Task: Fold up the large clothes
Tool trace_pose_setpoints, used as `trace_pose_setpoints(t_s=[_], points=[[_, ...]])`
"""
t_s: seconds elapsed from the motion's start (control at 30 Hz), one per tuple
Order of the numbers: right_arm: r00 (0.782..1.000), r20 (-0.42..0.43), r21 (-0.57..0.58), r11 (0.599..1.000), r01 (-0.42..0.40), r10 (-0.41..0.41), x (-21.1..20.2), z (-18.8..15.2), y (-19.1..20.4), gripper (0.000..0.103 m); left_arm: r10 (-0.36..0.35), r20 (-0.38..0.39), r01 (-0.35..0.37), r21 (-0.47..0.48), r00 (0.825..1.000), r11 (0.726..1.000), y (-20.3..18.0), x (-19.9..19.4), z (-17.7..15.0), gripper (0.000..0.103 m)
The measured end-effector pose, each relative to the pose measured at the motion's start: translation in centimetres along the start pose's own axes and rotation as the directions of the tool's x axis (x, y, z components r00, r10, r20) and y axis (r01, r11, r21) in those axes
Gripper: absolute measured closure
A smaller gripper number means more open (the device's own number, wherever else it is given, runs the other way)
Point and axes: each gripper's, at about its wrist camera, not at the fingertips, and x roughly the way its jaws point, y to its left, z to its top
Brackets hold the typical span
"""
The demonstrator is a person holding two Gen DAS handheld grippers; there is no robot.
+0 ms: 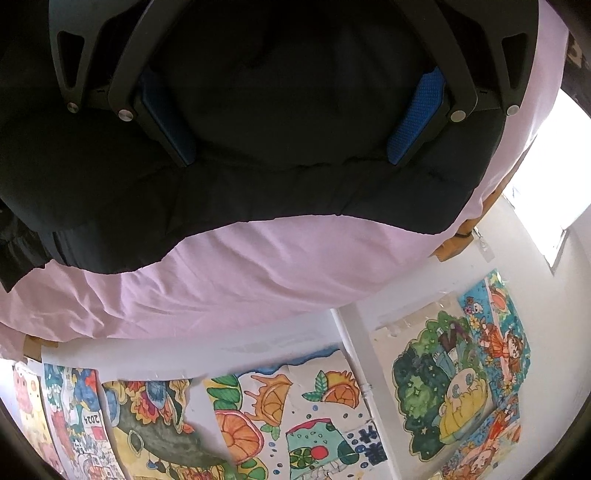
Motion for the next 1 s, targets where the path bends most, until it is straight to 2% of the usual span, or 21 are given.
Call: trace_pose_setpoints(t_s=[0.23, 0.5, 0.7, 0.8, 0.9, 1.0], points=[[0.994, -0.010, 0.026, 0.993, -0.112, 0.112, -2.3, -0.3, -1.3, 0.000, -0.057, 0.045, 0.058, -0.041, 0.997, 0.997, 1.0, -2.2, 0.5, 0.001], [0.992, 0.035, 0.077, 0.990, -0.121, 0.119, -5.4, -0.3, -4.0, 0.000, -0.157, 0.115, 0.157, 0.004, 0.981, 0.988, 0.9, -6.9, 0.5, 0.001], [0.992, 0.043, 0.116, 0.985, -0.125, 0.121, -6.7, -0.4, -6.0, 0.000, -0.184, 0.117, 0.181, 0.041, 0.976, 0.983, 1.6, -9.1, -0.1, 0.001], [0.992, 0.034, 0.116, 0.985, -0.125, 0.122, -6.9, -0.8, -6.6, 0.000, -0.208, 0.077, 0.208, 0.008, 0.975, 0.978, 3.4, -9.5, -0.2, 0.001], [0.991, 0.015, 0.119, 0.983, -0.137, 0.137, -6.9, -1.4, -7.3, 0.000, -0.227, 0.073, 0.231, -0.042, 0.971, 0.972, 6.3, -10.4, 0.1, 0.001], [0.989, -0.007, 0.118, 0.982, -0.147, 0.149, -6.7, -2.2, -8.1, 0.000, -0.211, 0.063, 0.213, -0.032, 0.976, 0.977, 8.7, -10.9, -0.1, 0.001]])
